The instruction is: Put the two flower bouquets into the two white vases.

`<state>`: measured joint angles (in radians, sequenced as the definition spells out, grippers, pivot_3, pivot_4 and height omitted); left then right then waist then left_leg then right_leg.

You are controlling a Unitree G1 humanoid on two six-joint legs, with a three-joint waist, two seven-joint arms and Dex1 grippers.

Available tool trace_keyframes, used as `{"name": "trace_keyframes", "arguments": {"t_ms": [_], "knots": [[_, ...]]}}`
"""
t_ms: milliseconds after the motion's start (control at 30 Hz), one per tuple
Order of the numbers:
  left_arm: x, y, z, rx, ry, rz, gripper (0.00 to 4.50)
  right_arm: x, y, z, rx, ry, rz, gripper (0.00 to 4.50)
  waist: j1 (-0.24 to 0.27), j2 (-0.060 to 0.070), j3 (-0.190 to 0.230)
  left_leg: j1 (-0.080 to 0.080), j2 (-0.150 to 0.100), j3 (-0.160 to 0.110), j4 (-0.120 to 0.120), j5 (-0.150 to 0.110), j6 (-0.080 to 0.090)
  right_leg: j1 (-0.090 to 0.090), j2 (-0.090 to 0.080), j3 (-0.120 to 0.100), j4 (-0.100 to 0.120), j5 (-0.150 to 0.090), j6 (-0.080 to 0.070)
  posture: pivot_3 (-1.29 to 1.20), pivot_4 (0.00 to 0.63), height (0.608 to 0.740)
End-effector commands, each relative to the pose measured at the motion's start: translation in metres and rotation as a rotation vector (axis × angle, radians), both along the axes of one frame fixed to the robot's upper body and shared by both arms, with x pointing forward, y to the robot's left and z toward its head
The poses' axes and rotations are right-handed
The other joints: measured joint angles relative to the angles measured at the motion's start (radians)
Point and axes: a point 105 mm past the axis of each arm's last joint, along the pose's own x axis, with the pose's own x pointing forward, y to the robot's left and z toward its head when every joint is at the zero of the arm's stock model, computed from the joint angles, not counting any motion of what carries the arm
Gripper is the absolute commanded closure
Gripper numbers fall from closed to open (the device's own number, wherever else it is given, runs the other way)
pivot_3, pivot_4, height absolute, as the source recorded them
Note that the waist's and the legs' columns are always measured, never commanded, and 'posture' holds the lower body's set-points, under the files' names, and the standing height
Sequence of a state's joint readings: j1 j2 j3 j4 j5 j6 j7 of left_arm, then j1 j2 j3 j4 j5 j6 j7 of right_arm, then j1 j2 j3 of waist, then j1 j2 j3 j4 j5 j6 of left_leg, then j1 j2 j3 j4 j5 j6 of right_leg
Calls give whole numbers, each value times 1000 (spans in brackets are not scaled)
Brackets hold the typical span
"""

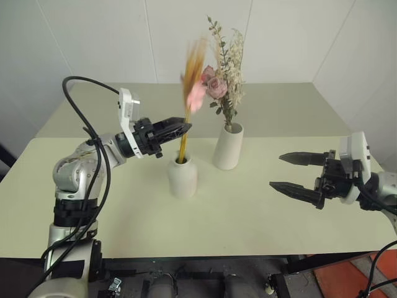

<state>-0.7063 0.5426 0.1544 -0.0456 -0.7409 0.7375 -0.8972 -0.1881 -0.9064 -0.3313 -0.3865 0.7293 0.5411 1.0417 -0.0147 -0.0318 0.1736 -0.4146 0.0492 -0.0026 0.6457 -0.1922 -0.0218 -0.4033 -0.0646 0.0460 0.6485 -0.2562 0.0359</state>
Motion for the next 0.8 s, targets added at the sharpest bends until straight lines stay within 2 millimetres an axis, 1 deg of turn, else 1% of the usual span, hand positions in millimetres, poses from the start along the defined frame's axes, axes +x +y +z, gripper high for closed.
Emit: {"name": "trace_keyframes", "arguments": {"t_ms": [33,133,233,267,300,400,467,633,800], "knots": [[-10,7,15,-5,-57,0,1676,-1,0,12,4,-67,4,0,0,0,0,0,0,0,0,0,0,0,0,0,0,0,0,0,150,740],[-17,18,14,10,-47,10,895,0,0,12,2,-65,3,0,-4,0,0,0,0,0,0,0,0,0,0,0,0,0,0,0,150,740],[-23,34,11,36,-24,60,7,-1,-2,11,-2,-60,3,0,-4,0,0,0,0,0,-1,0,0,-1,0,0,0,0,0,0,150,740],[-24,38,11,46,-15,77,7,-2,-2,10,-3,-58,3,0,-3,0,0,0,0,0,-1,0,0,-1,0,0,0,0,0,0,150,740],[-26,47,11,50,-4,98,7,-2,-3,10,-5,-55,0,0,-3,0,0,0,0,0,0,0,0,-1,0,0,0,0,1,0,150,740],[-42,66,10,110,-21,103,7,-2,-7,9,-10,-45,-8,0,-5,0,0,0,1,0,-1,0,0,-1,0,0,0,-2,3,0,150,740],[-50,74,7,157,-25,103,7,-2,-10,7,-13,-37,-12,0,-3,0,0,0,1,0,-1,0,0,-1,0,0,0,-2,2,0,150,740],[-72,87,-3,259,-27,52,7,-1,-17,5,-25,-20,-33,0,3,0,0,0,1,1,-1,0,0,-1,0,0,-1,-2,2,0,150,740],[-83,92,-9,309,-24,11,7,-1,-24,4,-37,-9,-50,0,3,0,0,0,1,1,-1,0,0,-1,0,0,-1,-2,2,0,150,740]]}}
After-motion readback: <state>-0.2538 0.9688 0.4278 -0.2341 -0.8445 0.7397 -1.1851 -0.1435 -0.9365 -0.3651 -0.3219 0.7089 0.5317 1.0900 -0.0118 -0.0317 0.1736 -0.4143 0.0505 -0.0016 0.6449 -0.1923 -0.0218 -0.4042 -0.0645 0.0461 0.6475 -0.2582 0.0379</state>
